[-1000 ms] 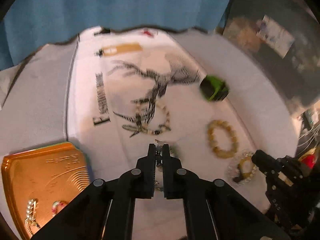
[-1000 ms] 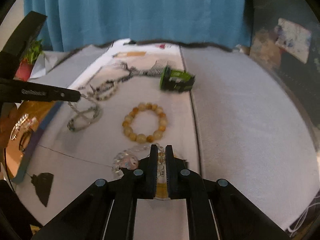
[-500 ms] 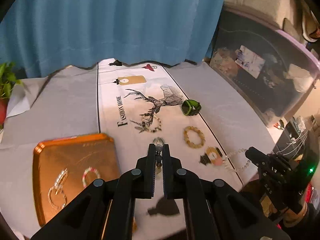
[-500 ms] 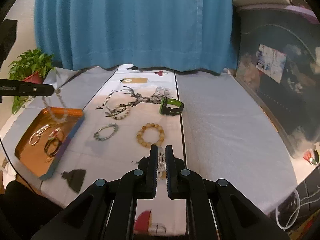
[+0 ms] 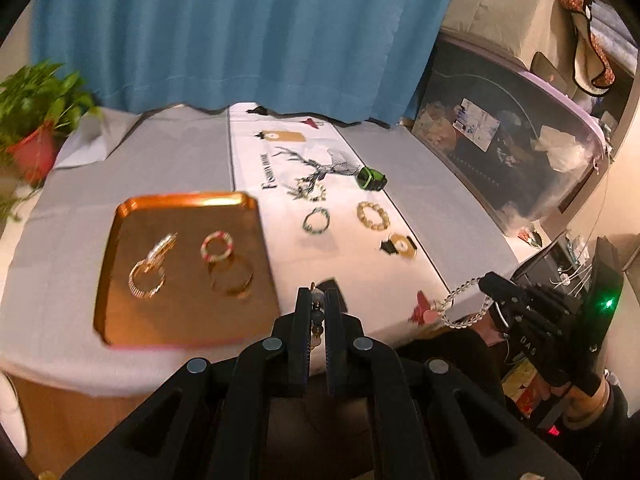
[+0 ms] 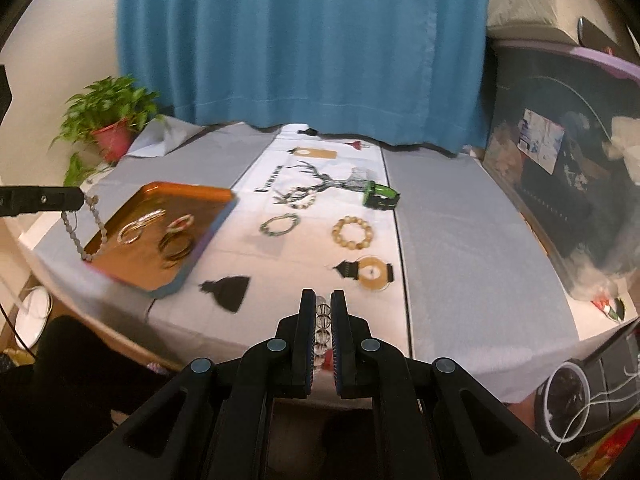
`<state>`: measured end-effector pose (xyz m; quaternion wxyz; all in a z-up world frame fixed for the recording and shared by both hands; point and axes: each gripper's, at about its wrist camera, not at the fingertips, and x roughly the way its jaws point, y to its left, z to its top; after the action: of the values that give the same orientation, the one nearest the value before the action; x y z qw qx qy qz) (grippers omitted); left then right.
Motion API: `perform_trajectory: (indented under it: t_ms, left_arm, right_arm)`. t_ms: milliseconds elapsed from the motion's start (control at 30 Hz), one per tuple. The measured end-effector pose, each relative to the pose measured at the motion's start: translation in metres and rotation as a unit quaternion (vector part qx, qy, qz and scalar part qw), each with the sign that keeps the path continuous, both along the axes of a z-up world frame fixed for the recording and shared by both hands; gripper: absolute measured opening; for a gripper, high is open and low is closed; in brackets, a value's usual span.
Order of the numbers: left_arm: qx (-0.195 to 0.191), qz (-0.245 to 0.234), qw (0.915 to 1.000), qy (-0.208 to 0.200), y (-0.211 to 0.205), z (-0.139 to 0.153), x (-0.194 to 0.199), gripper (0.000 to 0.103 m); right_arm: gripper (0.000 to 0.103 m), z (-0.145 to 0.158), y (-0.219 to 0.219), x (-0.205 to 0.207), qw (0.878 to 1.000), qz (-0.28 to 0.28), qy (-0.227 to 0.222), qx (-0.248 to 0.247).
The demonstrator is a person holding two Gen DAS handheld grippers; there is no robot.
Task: Organize jewelry
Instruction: 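Lift both held bracelets and carry them over the orange tray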
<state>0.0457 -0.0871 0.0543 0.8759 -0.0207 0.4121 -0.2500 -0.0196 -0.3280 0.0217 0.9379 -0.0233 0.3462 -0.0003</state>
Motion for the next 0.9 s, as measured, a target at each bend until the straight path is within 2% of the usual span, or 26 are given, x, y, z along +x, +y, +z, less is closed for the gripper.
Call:
perform_trajectory:
  t_ms: [167, 367, 900]
  left_arm:
    - [-0.007, 0.017, 0.9998, -0.005, 0.027, -0.001, -0.031, 0.004]
    - [-0.014, 0.036, 0.9992, -0.013, 0.051, 0.001, -0.05, 0.004]
    - [-0.026, 0.057, 0.9979, -0.015, 0.073, 0.0, -0.04, 0.004]
  right_arm:
    - [0.008, 0.012, 0.023, -0.025, 1.0, 0.02, -0.011, -0.008]
    - [0.008, 0.017, 0.047, -0.043, 0.999, 0.046, -0.015, -0.019]
    - [0.008, 0.018, 0.074, -0.03, 0.997, 0.078, -0.007, -0.028]
